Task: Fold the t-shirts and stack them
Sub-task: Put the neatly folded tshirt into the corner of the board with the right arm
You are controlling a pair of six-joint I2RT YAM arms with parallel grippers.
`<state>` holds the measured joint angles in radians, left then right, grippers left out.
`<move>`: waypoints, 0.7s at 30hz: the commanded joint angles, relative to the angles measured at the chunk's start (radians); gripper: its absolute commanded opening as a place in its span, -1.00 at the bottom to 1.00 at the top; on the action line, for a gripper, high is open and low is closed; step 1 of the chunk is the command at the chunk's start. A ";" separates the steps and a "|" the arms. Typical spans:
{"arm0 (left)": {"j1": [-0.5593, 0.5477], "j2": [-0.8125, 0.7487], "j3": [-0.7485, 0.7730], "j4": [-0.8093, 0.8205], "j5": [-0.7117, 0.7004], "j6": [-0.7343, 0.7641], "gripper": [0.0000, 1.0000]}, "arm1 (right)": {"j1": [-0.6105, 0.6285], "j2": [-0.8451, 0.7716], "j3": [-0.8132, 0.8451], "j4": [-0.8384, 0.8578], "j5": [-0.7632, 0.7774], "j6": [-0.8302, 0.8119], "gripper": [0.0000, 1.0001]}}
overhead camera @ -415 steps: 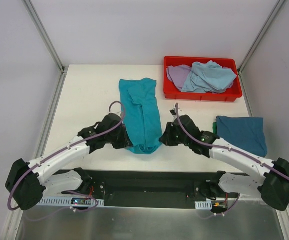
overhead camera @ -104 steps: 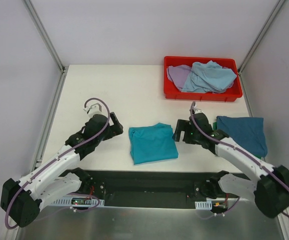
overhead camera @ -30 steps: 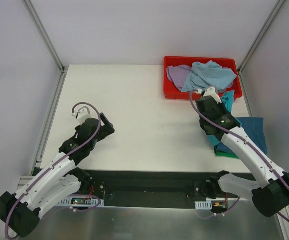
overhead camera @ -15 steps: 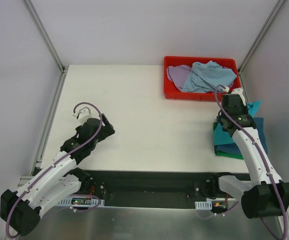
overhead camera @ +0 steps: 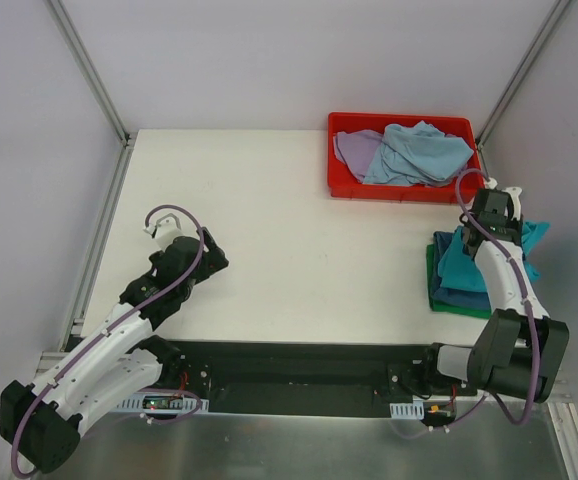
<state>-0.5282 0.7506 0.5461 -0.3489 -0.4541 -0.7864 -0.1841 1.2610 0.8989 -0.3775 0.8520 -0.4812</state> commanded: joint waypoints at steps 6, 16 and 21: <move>0.010 -0.011 0.005 0.001 -0.035 0.029 0.98 | -0.066 -0.011 -0.031 0.155 -0.230 0.001 -0.99; 0.010 -0.019 0.005 0.001 -0.043 0.030 0.98 | -0.064 -0.141 -0.048 0.158 -0.511 -0.083 -1.00; 0.010 -0.019 0.003 0.001 -0.051 0.027 0.98 | -0.061 -0.221 0.020 0.020 -0.661 -0.033 -1.00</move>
<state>-0.5282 0.7460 0.5461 -0.3489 -0.4618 -0.7696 -0.2470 1.1179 0.8543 -0.2874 0.3702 -0.5369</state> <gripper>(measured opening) 0.990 0.056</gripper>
